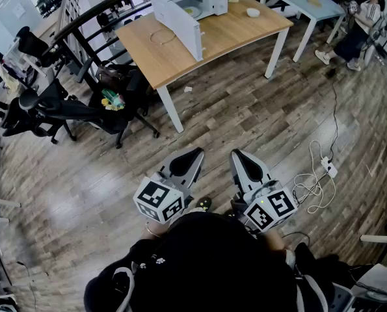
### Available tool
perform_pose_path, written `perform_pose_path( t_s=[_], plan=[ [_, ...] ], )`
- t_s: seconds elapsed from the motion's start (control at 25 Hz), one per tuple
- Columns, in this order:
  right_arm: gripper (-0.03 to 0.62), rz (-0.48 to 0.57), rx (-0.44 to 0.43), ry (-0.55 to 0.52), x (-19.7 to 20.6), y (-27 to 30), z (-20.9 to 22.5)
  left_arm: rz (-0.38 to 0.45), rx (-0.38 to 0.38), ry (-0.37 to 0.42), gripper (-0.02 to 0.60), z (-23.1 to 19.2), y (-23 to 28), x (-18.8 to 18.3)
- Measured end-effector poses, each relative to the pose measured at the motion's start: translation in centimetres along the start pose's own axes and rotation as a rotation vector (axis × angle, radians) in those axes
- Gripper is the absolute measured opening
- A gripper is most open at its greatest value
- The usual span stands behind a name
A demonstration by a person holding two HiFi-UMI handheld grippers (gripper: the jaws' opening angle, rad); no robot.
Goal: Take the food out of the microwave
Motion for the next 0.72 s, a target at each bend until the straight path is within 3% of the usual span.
perform_pose_path(
  t_s=[0.72],
  plan=[
    [0.0,0.039,0.011,0.035,-0.3,-1.3,1.3,-0.002,0.005,0.002,0.026,0.7,1.5,-0.5]
  ],
)
Point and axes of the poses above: the fingertips, and each gripper's own axes: y forward along the fingers, z to its right, x out of its underside, the point moved 5 cm from there along -y, backward along the fingers, and after that the axes turned 14 degrees about -z, right-handed, at the moved point
